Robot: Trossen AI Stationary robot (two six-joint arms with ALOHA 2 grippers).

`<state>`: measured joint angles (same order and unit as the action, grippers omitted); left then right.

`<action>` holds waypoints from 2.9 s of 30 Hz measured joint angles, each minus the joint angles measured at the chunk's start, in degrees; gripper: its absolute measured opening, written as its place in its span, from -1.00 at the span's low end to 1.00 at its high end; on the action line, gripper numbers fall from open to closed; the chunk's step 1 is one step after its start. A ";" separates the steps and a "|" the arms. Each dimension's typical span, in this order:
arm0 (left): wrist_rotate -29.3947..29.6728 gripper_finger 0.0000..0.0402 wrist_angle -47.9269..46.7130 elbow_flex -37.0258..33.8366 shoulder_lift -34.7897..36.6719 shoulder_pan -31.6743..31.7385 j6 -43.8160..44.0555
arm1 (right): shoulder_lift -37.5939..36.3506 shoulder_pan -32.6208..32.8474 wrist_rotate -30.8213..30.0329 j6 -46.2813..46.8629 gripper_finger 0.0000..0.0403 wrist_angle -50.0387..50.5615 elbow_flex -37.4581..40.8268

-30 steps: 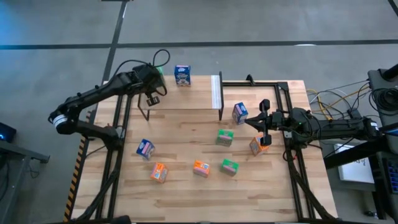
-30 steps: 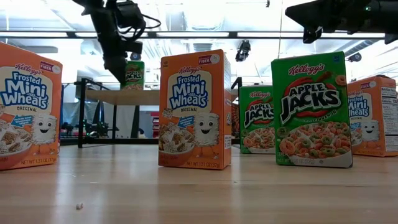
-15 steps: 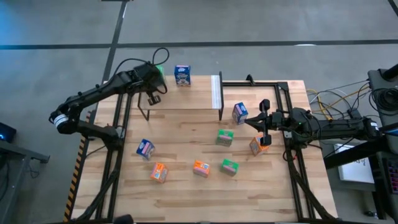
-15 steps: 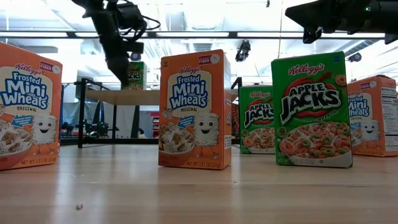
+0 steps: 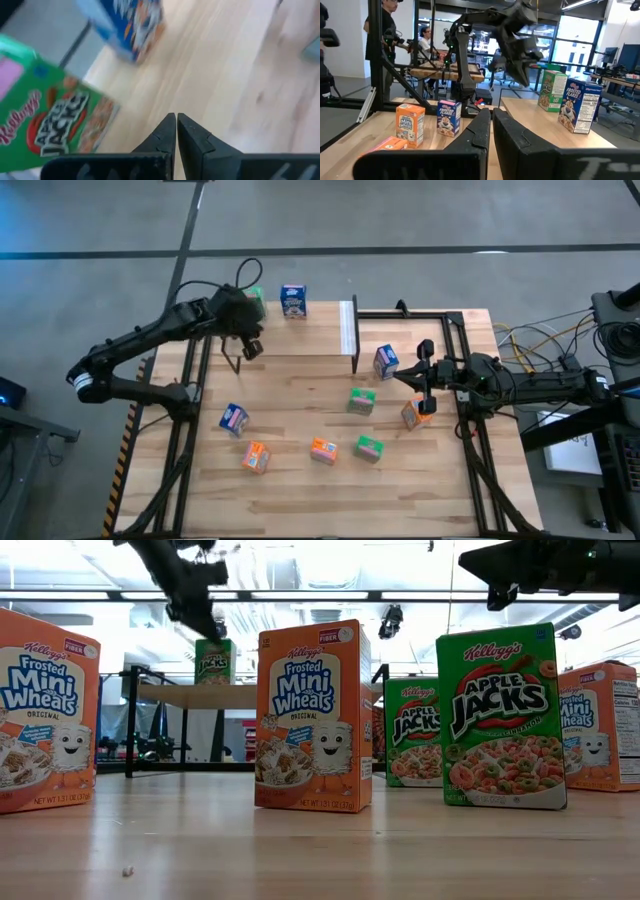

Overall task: Stack cereal on shelf
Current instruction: Put the top left green cereal box on the shelf, then adjust the blue cereal box on the shelf

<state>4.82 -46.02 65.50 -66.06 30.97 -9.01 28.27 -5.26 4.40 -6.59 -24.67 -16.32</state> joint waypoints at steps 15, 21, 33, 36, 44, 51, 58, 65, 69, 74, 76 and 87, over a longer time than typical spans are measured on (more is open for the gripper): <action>24.01 -1.00 22.25 -16.41 6.59 -9.74 -5.28 | 0.00 -0.01 -0.01 1.68 -0.94 -0.02 0.00; 28.15 -1.00 36.16 -23.99 5.24 -8.03 -11.01 | 0.00 0.00 -0.01 1.67 -0.94 -0.03 0.00; 28.26 -1.00 39.78 -23.03 1.23 -3.03 -12.04 | 0.00 0.00 -0.02 1.53 -0.94 -0.02 0.00; 28.26 -1.00 39.71 -22.85 0.33 -1.87 -11.67 | 0.00 -0.01 -0.01 1.51 -0.94 0.01 0.00; 28.13 -1.00 40.09 -22.80 -2.46 -0.82 -10.89 | 0.00 0.00 -0.01 1.07 -0.94 0.07 0.00; 28.09 -1.00 39.06 -22.13 -3.36 -0.84 -10.94 | 0.00 0.00 -0.01 1.07 -0.94 0.23 0.00; 28.20 -1.00 35.80 -22.13 -1.54 -0.84 -11.00 | 0.00 0.00 -0.02 1.05 -0.94 0.42 0.00; 25.46 -1.00 34.69 -22.13 2.36 -3.09 -7.54 | 0.00 0.00 0.00 1.30 -0.94 0.43 0.00; 23.73 -1.00 34.42 -22.13 6.61 -7.19 -3.15 | 0.00 0.00 -0.02 2.14 -0.94 0.50 0.00; 18.45 -1.00 34.42 -22.13 11.49 -14.50 2.33 | 0.00 0.00 -0.02 4.16 -0.94 0.58 0.00; 17.68 -1.00 34.62 -22.33 12.89 -17.96 4.39 | 0.00 0.00 -0.04 5.31 -0.94 1.02 0.00; 17.64 -1.00 45.20 -28.03 14.45 -32.57 2.35 | 3.71 0.00 -3.79 12.47 -0.94 1.44 0.00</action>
<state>22.46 -0.81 37.48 -51.62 -1.60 -6.65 31.99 -5.26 0.61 5.88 -23.22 -16.32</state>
